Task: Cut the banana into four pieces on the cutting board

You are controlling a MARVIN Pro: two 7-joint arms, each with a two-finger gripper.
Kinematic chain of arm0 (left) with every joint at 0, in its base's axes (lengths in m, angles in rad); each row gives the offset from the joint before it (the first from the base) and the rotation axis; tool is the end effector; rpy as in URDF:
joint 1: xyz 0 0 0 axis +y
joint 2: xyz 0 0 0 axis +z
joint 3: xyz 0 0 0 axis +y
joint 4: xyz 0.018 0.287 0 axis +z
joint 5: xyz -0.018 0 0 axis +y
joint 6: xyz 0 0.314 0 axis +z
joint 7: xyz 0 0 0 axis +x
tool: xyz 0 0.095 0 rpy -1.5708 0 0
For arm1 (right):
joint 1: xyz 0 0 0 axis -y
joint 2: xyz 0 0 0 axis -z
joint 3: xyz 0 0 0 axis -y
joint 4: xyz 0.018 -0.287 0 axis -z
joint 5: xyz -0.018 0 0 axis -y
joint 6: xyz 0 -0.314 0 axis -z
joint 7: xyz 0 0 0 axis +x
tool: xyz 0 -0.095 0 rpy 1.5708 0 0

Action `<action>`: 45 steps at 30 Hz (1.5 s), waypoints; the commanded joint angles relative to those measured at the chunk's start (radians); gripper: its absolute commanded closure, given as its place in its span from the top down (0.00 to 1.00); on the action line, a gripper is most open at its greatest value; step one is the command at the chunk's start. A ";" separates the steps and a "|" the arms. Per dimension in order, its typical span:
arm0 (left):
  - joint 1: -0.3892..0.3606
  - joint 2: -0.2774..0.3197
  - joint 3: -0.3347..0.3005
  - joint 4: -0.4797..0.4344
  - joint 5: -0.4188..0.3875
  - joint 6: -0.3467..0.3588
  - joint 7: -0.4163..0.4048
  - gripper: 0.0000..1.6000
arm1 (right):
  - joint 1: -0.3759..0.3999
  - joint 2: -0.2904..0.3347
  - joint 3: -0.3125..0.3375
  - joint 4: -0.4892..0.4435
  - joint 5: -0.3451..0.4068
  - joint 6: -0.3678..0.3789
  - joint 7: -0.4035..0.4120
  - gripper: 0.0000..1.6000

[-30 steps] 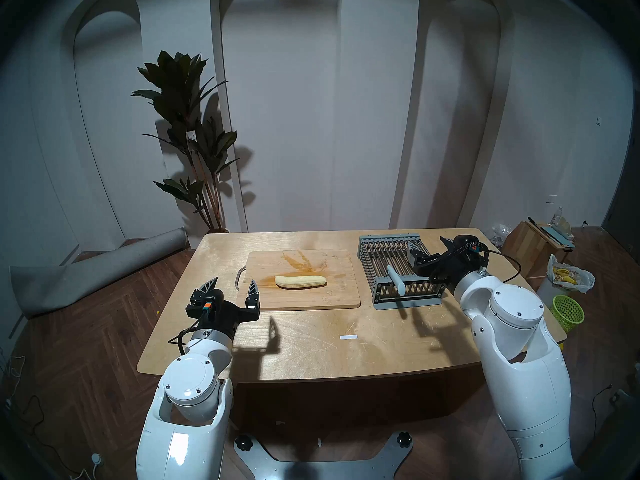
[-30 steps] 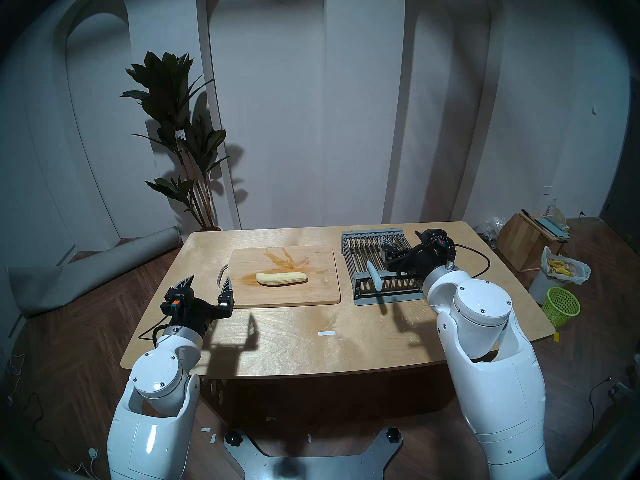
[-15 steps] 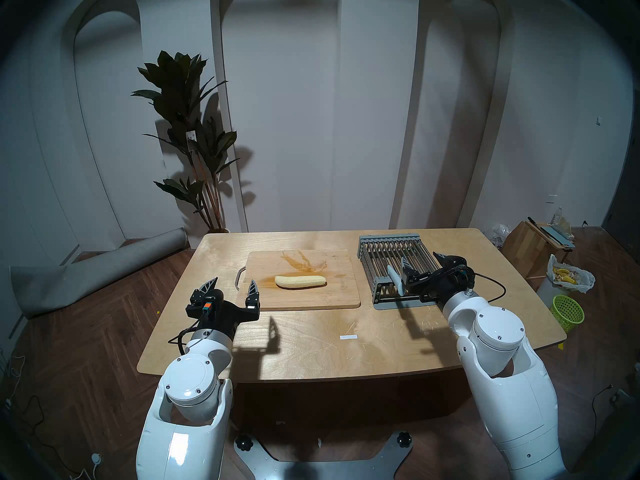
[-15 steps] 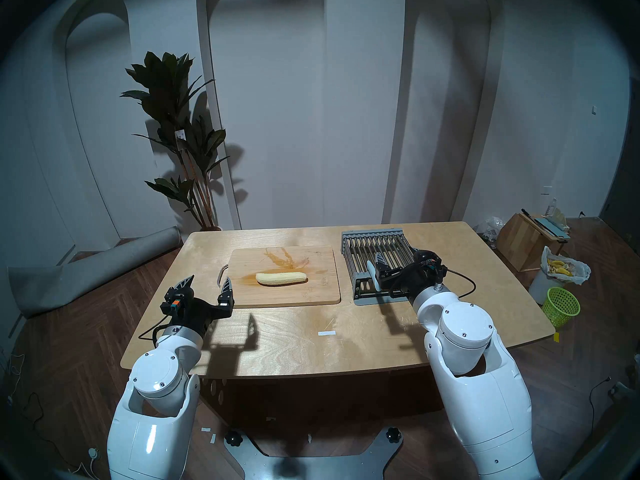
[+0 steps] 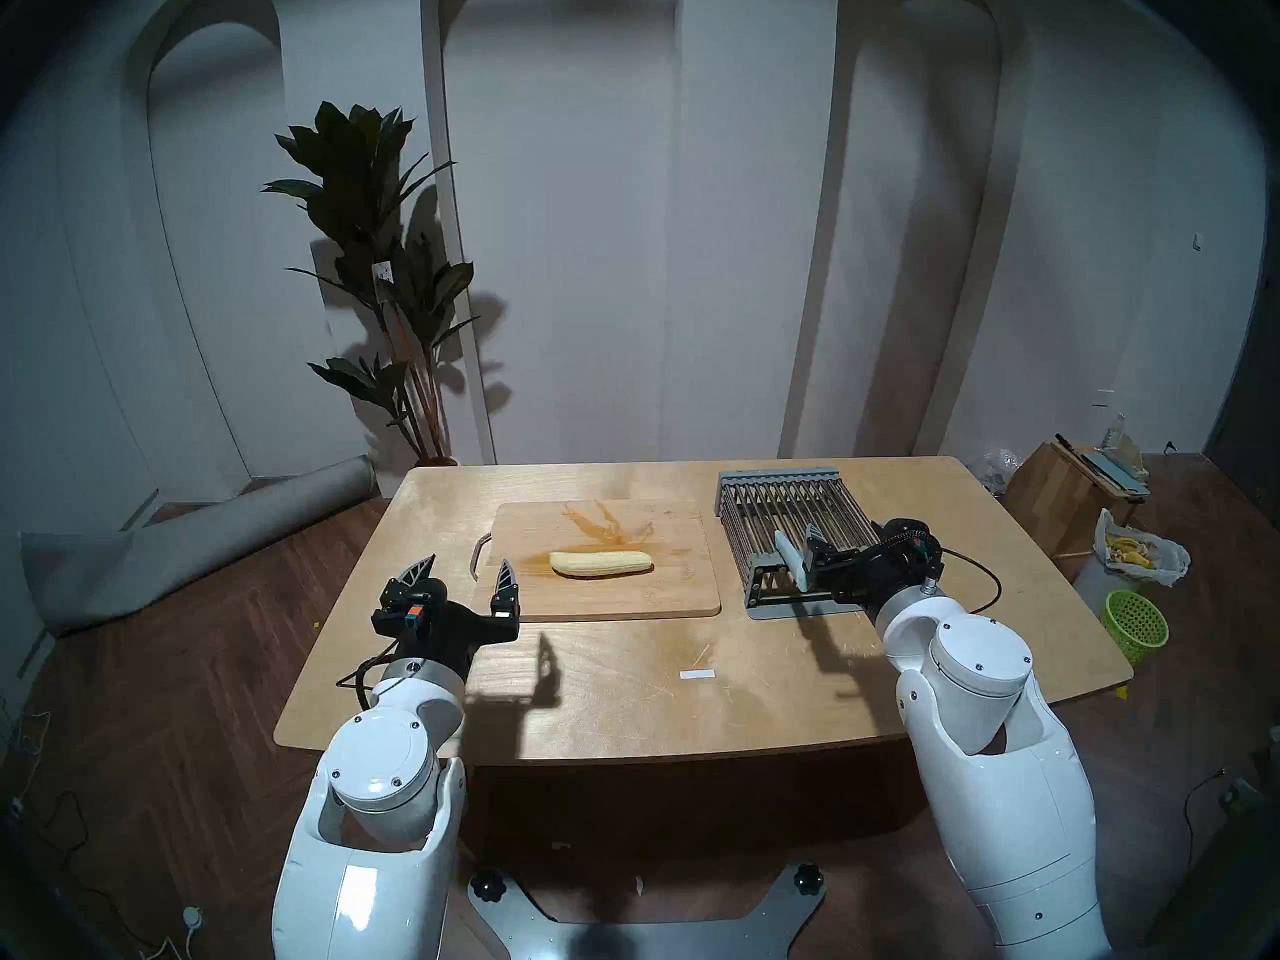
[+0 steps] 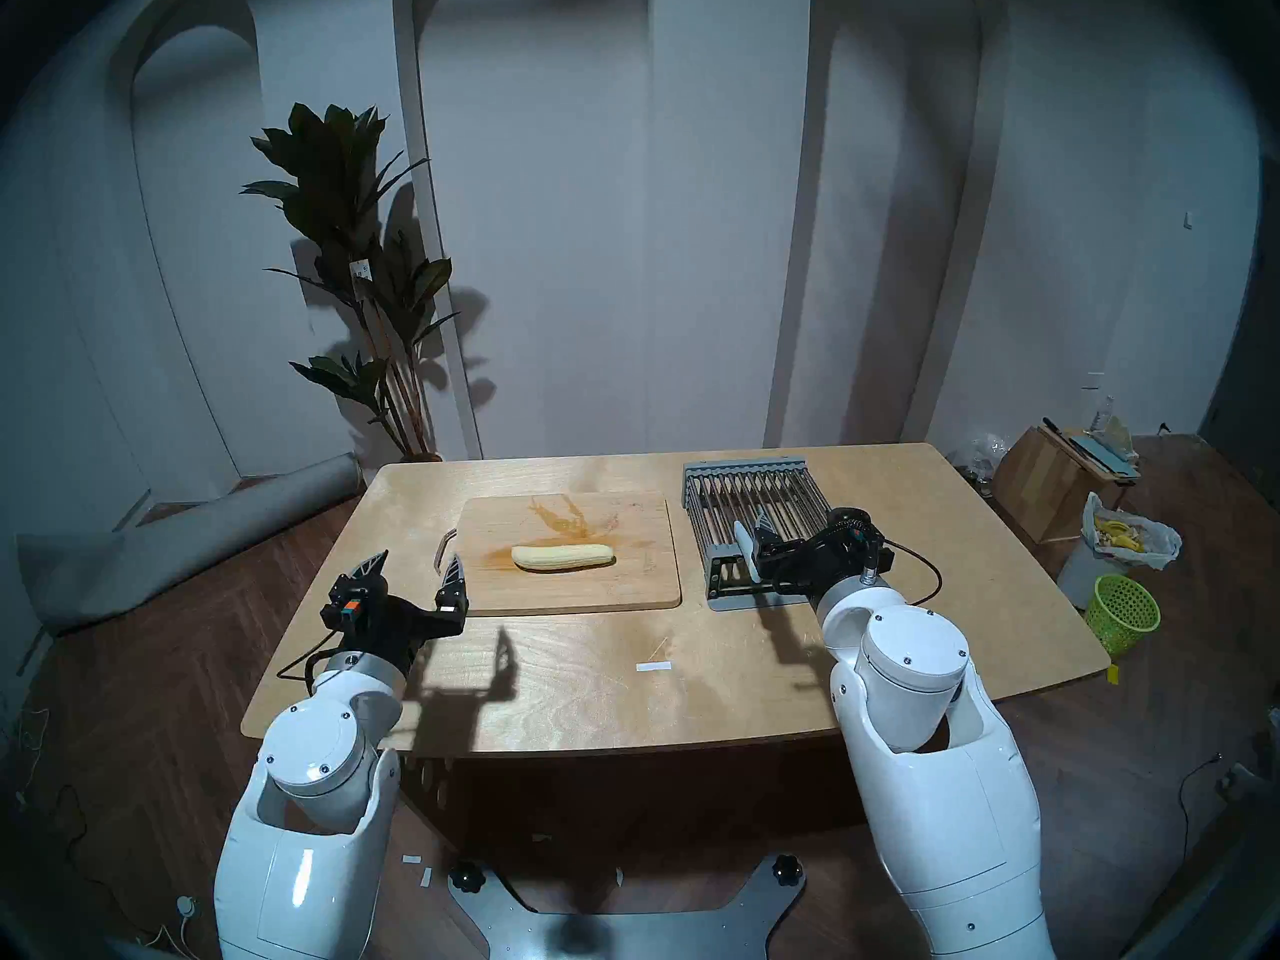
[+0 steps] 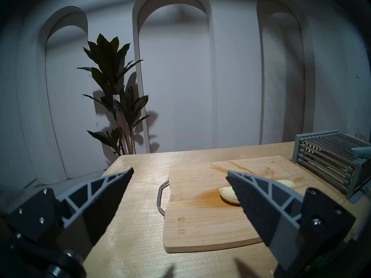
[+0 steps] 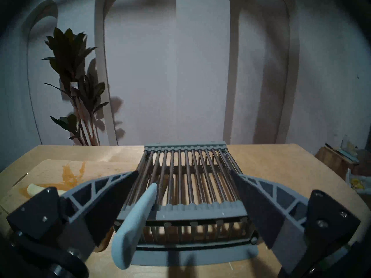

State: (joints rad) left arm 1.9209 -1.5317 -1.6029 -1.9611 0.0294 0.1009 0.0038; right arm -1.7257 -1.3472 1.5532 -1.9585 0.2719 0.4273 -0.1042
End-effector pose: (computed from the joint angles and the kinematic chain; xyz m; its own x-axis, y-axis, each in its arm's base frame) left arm 0.3278 0.0198 -0.2862 0.0609 -0.0758 0.9953 0.0217 -0.9968 -0.0772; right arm 0.3765 -0.0341 -0.2480 0.2098 -0.0227 0.9775 0.0109 -0.9996 -0.0256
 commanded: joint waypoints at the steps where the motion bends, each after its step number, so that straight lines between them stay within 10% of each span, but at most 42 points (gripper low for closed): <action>1: -0.006 0.000 0.001 -0.020 0.001 -0.004 0.000 1.00 | 0.043 -0.034 -0.030 -0.051 0.000 0.032 -0.026 1.00; 45: -0.005 0.000 0.001 -0.020 0.001 -0.004 0.000 1.00 | 0.092 -0.044 -0.149 0.135 -0.085 -0.122 -0.096 1.00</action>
State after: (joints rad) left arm 1.9211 -1.5317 -1.6029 -1.9610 0.0293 0.1010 0.0038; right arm -1.6549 -1.3812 1.4037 -1.8243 0.1894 0.3332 -0.1954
